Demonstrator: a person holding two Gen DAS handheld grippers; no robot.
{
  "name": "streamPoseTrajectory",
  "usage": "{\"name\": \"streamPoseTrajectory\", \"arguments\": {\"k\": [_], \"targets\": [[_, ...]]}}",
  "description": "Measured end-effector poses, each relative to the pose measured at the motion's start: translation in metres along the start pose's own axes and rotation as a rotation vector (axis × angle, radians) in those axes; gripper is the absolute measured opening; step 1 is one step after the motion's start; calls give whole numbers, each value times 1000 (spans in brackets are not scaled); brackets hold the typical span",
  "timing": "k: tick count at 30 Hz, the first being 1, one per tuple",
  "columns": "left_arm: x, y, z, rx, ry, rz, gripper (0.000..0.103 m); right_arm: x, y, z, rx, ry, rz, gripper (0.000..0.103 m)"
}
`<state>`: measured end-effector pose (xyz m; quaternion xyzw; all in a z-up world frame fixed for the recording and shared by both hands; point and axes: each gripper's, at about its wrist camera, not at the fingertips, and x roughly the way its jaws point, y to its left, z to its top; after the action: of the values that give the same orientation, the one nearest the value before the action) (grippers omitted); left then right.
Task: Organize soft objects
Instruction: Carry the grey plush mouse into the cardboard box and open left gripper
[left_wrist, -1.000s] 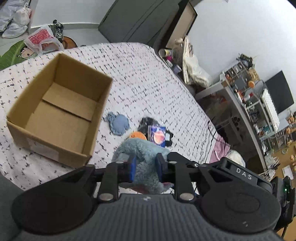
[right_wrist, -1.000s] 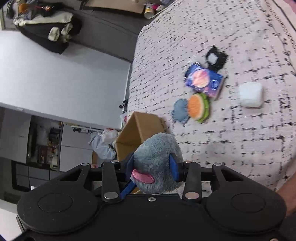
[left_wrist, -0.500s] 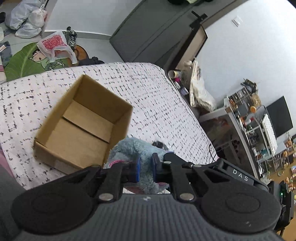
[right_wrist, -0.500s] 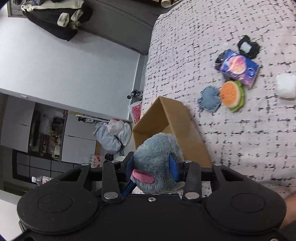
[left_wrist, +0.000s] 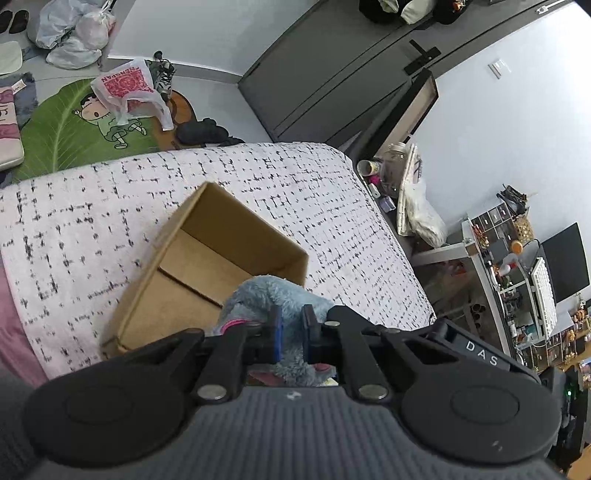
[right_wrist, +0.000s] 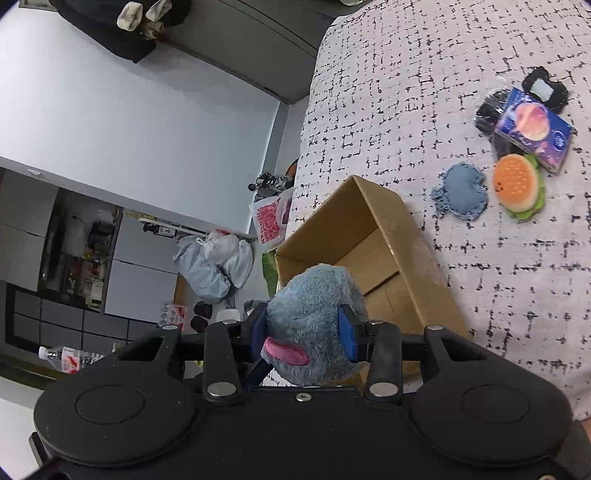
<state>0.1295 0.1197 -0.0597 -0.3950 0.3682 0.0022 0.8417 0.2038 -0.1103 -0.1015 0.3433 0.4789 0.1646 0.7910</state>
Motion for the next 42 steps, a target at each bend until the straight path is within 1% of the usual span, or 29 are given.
{"name": "streamPoseTrajectory", "arguments": {"k": [9,15,18,23,25,27,28,29,30,32,34,36,39,41,42], "targets": [[21,18,29,-18,17,12,9,35,7,10,23,5,-11,40],[43,28,46,-31,36,34,8,60,7,18,25,6,-30,40],[56,31,53,-31,50,54,8,72,4,23,17,4,-34,40],[78,34,61,-18,76,85,8,91,-10,32,57,12,-23,40],[86,35,63,-15,87,94,8,95,-13,35,65,13,-22,42],[91,34,66,-7,92,109,8,98,-14,37,56,11,-14,47],[93,34,67,1,91,125,8,98,-13,39,47,10,-5,49],[95,33,68,15,88,150,8,98,-13,40,51,17,15,54],[96,31,69,27,85,183,8,98,-13,42,62,24,35,55],[98,32,72,24,89,206,13,95,-15,45,82,26,61,57],[99,34,74,5,106,202,13,91,-17,47,89,26,62,57],[97,31,74,19,113,225,15,87,-19,47,100,31,56,60],[91,23,71,45,93,253,27,80,-19,44,96,31,63,62],[84,18,68,57,78,261,43,73,-18,42,89,27,68,63],[81,16,67,63,69,264,47,69,-18,41,84,25,69,63]]}}
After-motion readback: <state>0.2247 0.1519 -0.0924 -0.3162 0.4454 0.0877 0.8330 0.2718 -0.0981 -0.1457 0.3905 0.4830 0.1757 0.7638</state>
